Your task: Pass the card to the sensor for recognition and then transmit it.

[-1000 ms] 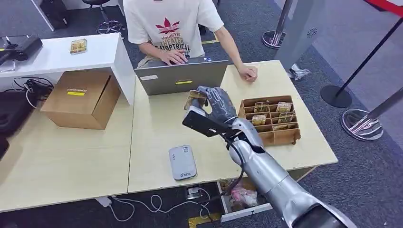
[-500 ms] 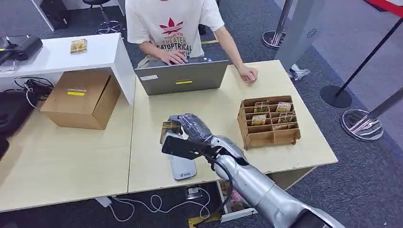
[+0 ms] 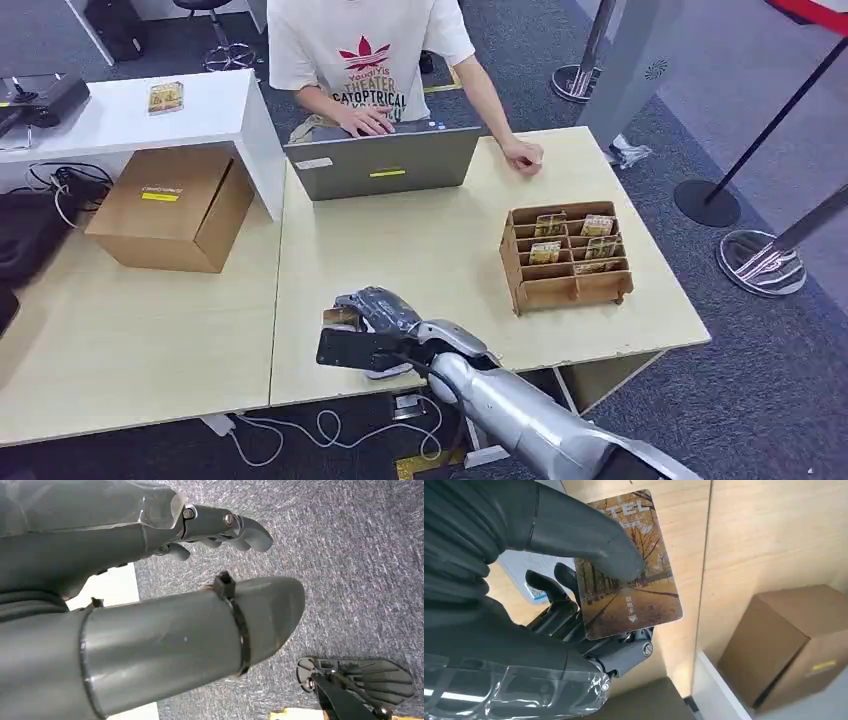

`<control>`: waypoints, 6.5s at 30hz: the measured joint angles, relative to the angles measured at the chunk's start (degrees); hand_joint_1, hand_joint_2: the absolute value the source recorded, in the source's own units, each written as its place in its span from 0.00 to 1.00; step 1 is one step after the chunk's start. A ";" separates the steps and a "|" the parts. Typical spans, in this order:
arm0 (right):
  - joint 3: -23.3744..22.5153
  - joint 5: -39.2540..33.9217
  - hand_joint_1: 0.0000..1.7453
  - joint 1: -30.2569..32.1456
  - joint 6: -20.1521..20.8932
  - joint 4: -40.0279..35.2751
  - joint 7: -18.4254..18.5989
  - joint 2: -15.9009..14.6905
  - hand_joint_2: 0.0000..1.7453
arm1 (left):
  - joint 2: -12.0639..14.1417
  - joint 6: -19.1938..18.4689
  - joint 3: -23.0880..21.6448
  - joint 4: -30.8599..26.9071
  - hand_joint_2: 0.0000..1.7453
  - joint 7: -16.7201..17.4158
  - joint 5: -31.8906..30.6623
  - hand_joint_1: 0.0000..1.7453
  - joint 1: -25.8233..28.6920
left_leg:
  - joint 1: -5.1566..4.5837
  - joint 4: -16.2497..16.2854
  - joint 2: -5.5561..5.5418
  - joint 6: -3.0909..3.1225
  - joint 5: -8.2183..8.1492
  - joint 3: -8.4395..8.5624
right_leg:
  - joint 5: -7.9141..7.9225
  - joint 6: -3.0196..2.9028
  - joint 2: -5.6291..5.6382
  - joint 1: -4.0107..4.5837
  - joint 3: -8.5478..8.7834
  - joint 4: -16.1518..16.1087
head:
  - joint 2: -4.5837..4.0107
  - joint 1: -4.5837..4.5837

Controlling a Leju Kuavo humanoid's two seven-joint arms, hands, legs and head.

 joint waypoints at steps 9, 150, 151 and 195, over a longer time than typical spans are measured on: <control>0.39 -1.20 1.00 -0.03 -0.61 6.12 -0.07 0.22 1.00 | 0.00 0.11 0.00 0.00 0.00 0.00 -0.11 0.00 0.06 | 0.00 0.00 -0.01 0.00 0.00 0.00 | 0.00 0.00 -0.01 0.00 0.00 0.00 | 0.00 0.00; -20.15 1.90 1.00 -27.78 -6.23 9.70 5.44 0.35 1.00 | -1.14 2.03 2.03 0.00 0.00 1.86 2.73 0.00 0.30 | 0.04 0.05 -0.03 -0.08 0.07 0.09 | 0.05 -0.01 0.01 0.03 0.09 0.01 | 0.00 -0.02; -20.15 1.95 1.00 -27.78 -6.19 9.79 5.57 0.41 1.00 | -1.14 2.03 2.03 0.00 0.00 1.88 2.75 0.00 0.30 | 0.04 0.05 -0.03 -0.08 0.07 0.09 | 0.05 -0.01 0.01 0.03 0.09 0.01 | 0.00 0.00; -14.12 17.90 0.00 -24.67 -9.99 6.77 5.51 -0.50 1.00 | -2.49 5.73 6.16 0.02 0.00 3.30 7.96 0.00 1.40 | 0.03 0.05 -0.02 -0.09 0.07 0.10 | 0.04 -0.02 0.02 0.03 0.06 0.01 | 0.00 0.00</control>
